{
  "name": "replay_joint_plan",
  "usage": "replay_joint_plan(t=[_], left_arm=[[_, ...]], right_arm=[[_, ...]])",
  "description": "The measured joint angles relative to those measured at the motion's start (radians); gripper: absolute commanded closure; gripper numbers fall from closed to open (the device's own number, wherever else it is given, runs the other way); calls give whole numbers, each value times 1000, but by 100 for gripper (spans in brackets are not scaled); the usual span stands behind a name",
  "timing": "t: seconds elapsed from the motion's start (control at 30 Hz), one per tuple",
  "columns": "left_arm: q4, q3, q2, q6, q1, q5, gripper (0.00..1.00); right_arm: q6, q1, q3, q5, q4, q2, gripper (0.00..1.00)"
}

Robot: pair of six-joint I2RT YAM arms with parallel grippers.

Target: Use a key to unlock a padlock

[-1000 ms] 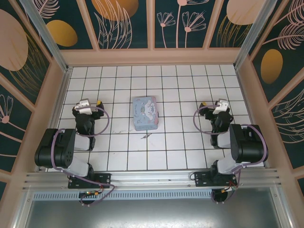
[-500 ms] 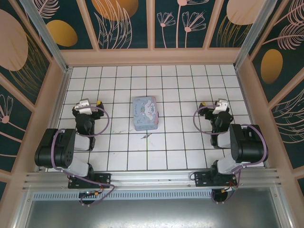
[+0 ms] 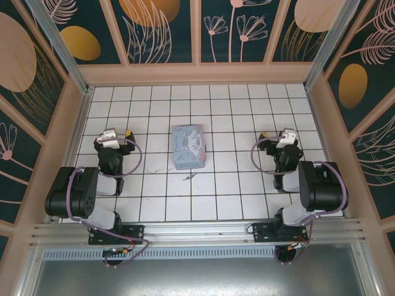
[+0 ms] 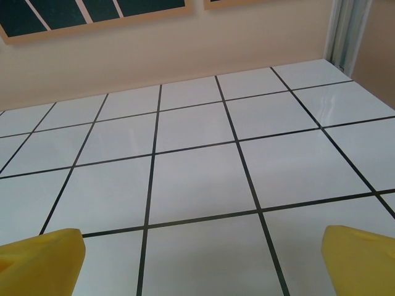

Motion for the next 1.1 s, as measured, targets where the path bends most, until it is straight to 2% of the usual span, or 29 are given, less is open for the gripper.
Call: replay_joint_plan(t=[0.37, 0.43, 0.57, 0.7, 0.83, 0.93, 1.1], left_arm=[[-3, 0, -2, 0, 0, 0, 1], [-42, 5, -23, 0, 0, -1, 1], [-204, 72, -119, -1, 0, -3, 1], [-394, 187, -221, -31, 0, -4, 1], [-575, 262, -308, -117, 0, 3, 1], [-733, 320, -349, -208, 0, 16, 1], [-947, 426, -351, -344, 0, 86, 1]], right_arm=[[1, -11, 2, -19, -5, -3, 1], [5, -11, 18, -14, -82, -40, 1], [50, -16, 190, -1, -353, -116, 1], [177, -30, 348, 6, -547, -161, 1], [288, -64, 372, -62, -650, -192, 1], [343, -59, 372, -158, -720, -192, 9], [420, 58, 374, -269, -821, -197, 15]])
